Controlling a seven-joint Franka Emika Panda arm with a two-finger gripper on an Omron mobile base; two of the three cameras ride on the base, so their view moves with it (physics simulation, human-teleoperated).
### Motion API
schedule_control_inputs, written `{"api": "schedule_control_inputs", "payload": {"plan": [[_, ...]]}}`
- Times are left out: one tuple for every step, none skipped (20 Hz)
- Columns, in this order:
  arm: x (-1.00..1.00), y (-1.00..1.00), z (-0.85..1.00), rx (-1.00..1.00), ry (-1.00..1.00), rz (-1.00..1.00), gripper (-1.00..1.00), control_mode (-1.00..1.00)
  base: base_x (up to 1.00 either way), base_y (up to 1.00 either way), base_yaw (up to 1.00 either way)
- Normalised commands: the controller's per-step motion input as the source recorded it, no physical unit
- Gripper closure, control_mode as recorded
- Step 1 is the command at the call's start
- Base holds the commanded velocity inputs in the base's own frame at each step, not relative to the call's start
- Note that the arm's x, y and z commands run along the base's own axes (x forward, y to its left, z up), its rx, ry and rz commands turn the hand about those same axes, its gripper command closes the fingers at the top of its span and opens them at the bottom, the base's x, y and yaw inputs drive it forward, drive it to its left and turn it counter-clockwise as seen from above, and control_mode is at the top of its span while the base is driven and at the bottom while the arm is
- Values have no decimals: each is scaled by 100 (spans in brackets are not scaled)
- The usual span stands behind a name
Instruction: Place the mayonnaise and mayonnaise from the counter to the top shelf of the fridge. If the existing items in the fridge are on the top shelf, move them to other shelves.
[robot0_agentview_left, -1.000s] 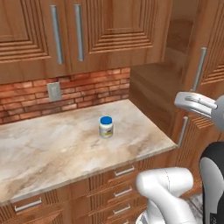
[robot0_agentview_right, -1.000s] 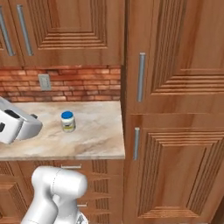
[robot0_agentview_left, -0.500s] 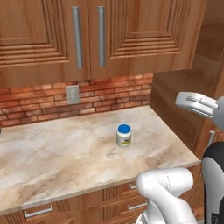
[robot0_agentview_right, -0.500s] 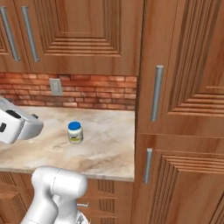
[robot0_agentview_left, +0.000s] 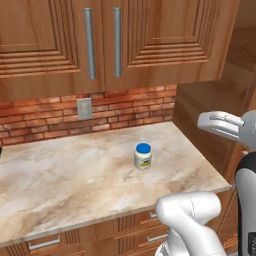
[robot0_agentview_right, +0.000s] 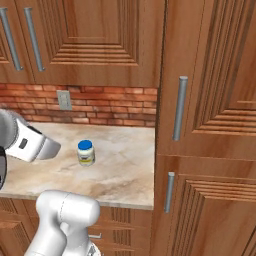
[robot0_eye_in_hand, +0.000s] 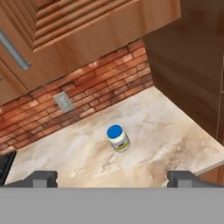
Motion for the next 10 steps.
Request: {"api": "schedule_control_inputs", "payload": {"plan": [[15, 0, -61, 0, 3, 5, -100, -100, 0, 0, 0], [22, 0, -62, 0, 1, 5, -100, -100, 0, 0, 0], [32, 0, -62, 0, 0, 5, -100, -100, 0, 0, 0], [37, 0, -62, 0, 0, 4, -100, -100, 0, 0, 0], [44, 0, -64, 0, 0, 4, -100, -100, 0, 0, 0], [49, 0, -59, 0, 0, 4, -100, -100, 0, 0, 0], [54, 0, -46, 0, 0, 3, -100, -100, 0, 0, 0], [54, 0, -31, -3, 0, 2, -100, -100, 0, 0, 0], [53, 0, -24, -6, 0, 1, -100, -100, 0, 0, 0], [56, 0, -25, -6, 0, 0, -100, -100, 0, 0, 0]]}}
